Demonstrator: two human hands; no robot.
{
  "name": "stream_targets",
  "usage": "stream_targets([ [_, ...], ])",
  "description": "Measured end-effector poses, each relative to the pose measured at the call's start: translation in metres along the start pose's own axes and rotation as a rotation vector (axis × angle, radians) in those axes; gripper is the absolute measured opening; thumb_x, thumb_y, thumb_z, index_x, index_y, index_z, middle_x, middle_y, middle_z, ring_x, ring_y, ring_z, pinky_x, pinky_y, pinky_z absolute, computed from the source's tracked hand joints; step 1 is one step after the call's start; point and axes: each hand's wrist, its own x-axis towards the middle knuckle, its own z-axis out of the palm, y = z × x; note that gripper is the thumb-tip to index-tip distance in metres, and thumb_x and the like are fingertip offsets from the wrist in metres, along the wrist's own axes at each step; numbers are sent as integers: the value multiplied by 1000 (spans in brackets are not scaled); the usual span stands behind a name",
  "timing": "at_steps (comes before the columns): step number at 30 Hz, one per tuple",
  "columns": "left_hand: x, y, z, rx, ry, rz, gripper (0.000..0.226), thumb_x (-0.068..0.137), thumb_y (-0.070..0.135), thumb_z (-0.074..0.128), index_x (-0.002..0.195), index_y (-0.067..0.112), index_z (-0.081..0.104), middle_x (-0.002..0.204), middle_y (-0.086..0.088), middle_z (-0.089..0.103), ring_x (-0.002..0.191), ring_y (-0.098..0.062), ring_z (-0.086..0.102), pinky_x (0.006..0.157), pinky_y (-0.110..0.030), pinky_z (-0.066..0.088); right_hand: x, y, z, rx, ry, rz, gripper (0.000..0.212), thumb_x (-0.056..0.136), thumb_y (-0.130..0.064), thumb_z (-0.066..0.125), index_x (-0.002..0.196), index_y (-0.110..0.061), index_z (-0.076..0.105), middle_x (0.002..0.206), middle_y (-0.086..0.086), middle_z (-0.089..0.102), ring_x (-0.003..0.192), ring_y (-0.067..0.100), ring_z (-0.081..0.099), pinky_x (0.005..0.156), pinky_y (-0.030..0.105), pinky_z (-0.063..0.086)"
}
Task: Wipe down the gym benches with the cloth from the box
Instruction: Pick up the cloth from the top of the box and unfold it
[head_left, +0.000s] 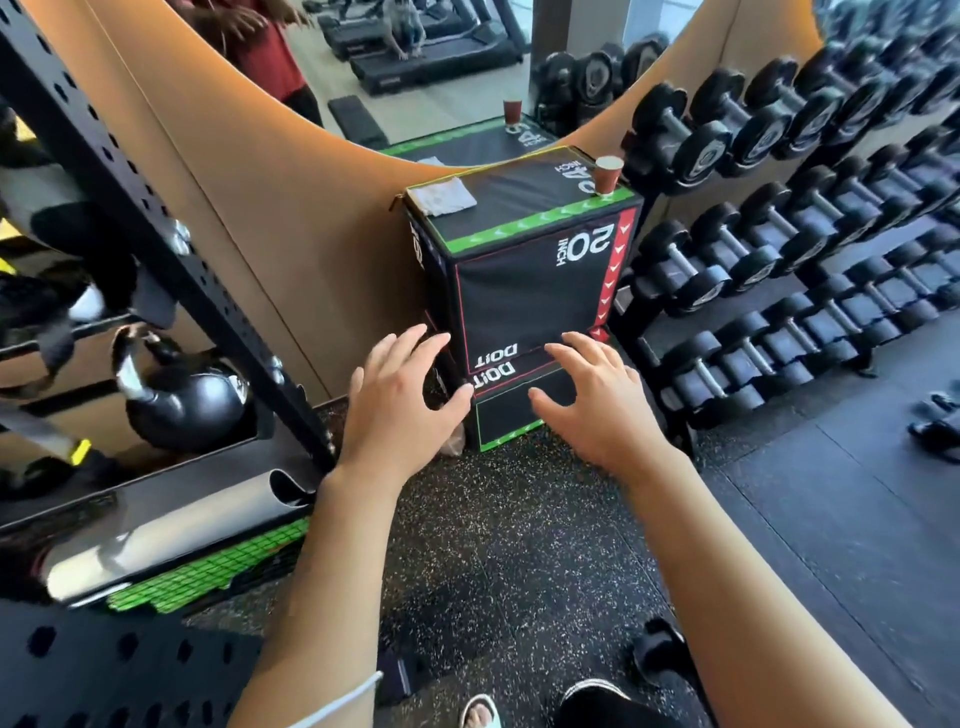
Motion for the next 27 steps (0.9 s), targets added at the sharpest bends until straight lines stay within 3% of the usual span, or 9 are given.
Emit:
stream_targets([
  [8, 73, -8, 36, -2, -72, 11, 69, 91, 63, 55, 153, 35, 47, 164, 9, 39, 154, -22, 27, 122, -58, 30, 84, 33, 18, 8, -34, -10, 69, 91, -58, 60, 151, -28, 49, 161, -6, 38, 150, 19, 28, 119, 50, 29],
  [15, 166, 20, 70, 32, -36, -21, 66, 93, 52, 68, 153, 31, 51, 163, 5, 42, 153, -24, 31, 121, -56, 32, 187, 86, 7, 22, -47, -78, 67, 90, -58, 62, 150, -28, 50, 162, -5, 38, 150, 21, 29, 117, 50, 31],
  [27, 283, 50, 106, 57, -24, -99, 64, 95, 51, 64, 153, 29, 50, 162, 5, 43, 153, -21, 32, 123, -53, 32, 318, 151, -2, 102, -108, -117, 67, 93, -58, 59, 152, -28, 48, 162, -6, 37, 152, 19, 26, 120, 49, 28],
])
